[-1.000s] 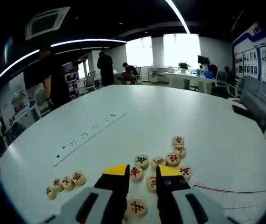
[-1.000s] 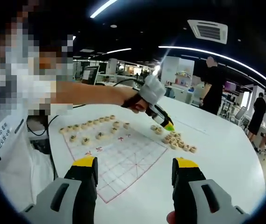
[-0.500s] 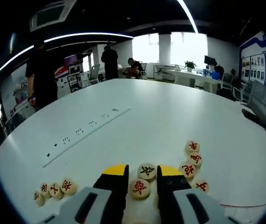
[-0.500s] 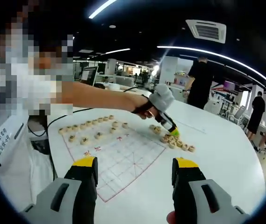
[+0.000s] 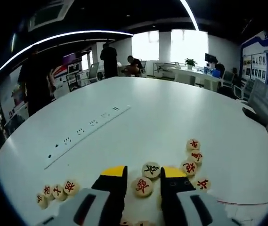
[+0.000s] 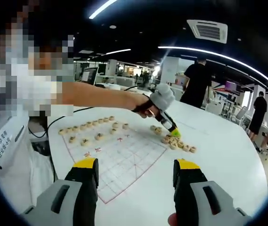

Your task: Pick up the chess pieces one by one and place each piece onto its starting position on the chessboard, setting the pieces on their correct points until all the chess pieces are arranged in the starting layout

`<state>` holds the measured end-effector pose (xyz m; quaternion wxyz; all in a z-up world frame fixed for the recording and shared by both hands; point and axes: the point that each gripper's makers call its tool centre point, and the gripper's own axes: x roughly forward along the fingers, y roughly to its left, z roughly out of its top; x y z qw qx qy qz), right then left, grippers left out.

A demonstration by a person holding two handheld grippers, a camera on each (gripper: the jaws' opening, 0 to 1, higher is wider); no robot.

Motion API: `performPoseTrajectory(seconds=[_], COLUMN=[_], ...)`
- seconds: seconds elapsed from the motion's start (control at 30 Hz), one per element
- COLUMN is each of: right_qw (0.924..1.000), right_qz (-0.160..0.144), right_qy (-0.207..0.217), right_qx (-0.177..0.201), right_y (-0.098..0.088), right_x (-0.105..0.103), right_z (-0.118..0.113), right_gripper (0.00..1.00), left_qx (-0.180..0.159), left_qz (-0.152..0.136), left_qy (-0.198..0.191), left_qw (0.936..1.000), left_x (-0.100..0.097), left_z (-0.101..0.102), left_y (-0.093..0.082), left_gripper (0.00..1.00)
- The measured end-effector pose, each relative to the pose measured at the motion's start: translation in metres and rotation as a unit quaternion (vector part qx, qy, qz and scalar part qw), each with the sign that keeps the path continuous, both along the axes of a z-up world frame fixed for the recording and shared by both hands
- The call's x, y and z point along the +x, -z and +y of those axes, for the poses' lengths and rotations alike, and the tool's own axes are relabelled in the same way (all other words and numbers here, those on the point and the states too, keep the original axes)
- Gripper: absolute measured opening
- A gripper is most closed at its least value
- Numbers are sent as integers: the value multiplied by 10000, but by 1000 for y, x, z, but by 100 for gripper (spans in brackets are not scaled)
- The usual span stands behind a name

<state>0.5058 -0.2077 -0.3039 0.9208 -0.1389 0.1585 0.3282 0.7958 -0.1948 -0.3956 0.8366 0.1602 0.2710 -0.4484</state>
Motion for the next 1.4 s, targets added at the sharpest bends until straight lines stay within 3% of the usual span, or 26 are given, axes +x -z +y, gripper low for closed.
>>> performPoseTrajectory(seconds=[0.2,0.4,0.67,0.8,1.0,1.23,1.4], right_qw=[10000,10000,10000,10000,10000,9999,9999], right_qz=[4,-1,36,42,80,80,76], right_qy=[31,40,34,47,41,56,87], right_qx=[5,13,28,25,32,22,24], right_y=[1,1,3,3,6,5,5], right_x=[0,-1,0,0,2,1,2], right_z=[-2,-4,-5,-6,-4,-5,-7], right_gripper=[64,64,64,64,64,64,64], left_qx=[-12,-73,101,114,628,393,328], left_qz=[-5,183,91,131,-138,-93,-186], left_qy=[-65,-169,240,258,462,448,386], left_qw=[10000,9997,9996,9995,9969,9982,9985], left_x=[6,7,-7,-5,-2,2,3], left_z=[-6,1,-6,-3,9,-12,-13], left_y=[0,1,1,1,6,10,3], left_gripper=[30,29,29,28,25,21,20])
